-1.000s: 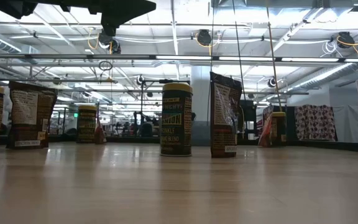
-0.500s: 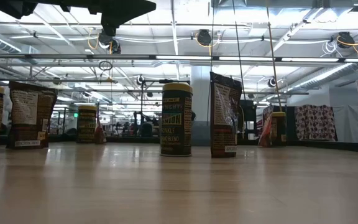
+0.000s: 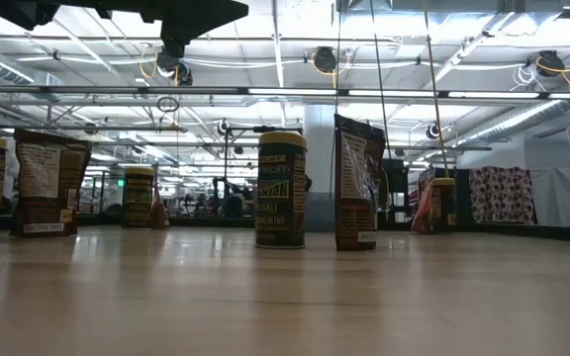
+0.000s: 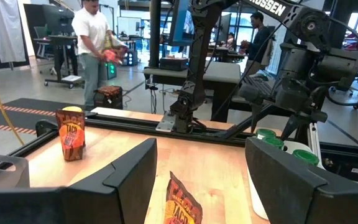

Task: Sort spices by type
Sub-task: Adjust the green seasoning bottle

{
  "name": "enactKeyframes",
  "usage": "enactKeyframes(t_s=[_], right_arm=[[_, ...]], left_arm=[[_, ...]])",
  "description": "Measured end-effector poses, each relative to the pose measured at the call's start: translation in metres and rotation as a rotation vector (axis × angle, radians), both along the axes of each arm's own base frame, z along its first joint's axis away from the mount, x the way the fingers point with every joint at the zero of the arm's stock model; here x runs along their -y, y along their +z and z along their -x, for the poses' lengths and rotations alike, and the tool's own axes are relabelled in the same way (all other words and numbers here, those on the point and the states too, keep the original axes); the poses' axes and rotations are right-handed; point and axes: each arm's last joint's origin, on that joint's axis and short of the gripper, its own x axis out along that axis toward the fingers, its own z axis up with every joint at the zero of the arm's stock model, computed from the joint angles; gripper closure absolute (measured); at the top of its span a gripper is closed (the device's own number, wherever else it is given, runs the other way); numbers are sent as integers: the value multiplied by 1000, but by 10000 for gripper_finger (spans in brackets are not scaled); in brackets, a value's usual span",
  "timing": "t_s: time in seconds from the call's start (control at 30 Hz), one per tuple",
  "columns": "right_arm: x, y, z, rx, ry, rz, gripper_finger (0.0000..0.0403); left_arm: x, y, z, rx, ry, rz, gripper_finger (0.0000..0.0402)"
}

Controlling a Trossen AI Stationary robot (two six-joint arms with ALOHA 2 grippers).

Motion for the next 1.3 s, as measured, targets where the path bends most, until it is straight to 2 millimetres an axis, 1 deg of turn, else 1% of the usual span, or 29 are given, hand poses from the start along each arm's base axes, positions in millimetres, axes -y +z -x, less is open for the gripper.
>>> enactKeyframes(t_s=[0.13,0.47,0.6,0.83,0.93,1.1,1.3], right_arm=[[0,0,0,-1,-7,-5,113],[0,0,0,-5,0,0,199],[0,0,0,-7,1,-1,220],[-2,0,0,-38,-3,-39,216],[-6,4,-1,-43,-1,-81,216],[-15,15,-5,-4,10,-150,216],[-17,17,-11,46,13,-178,213]], left_arm=[[0,0,0,0,-1,0,153],[0,0,0,0,-1,0,153],[0,0,0,0,-1,0,153],[0,0,0,0,0,-1,153],[0,0,0,0,0,-1,153],[0,0,0,0,0,-2,153],[0,0,0,0,-1,-2,153]])
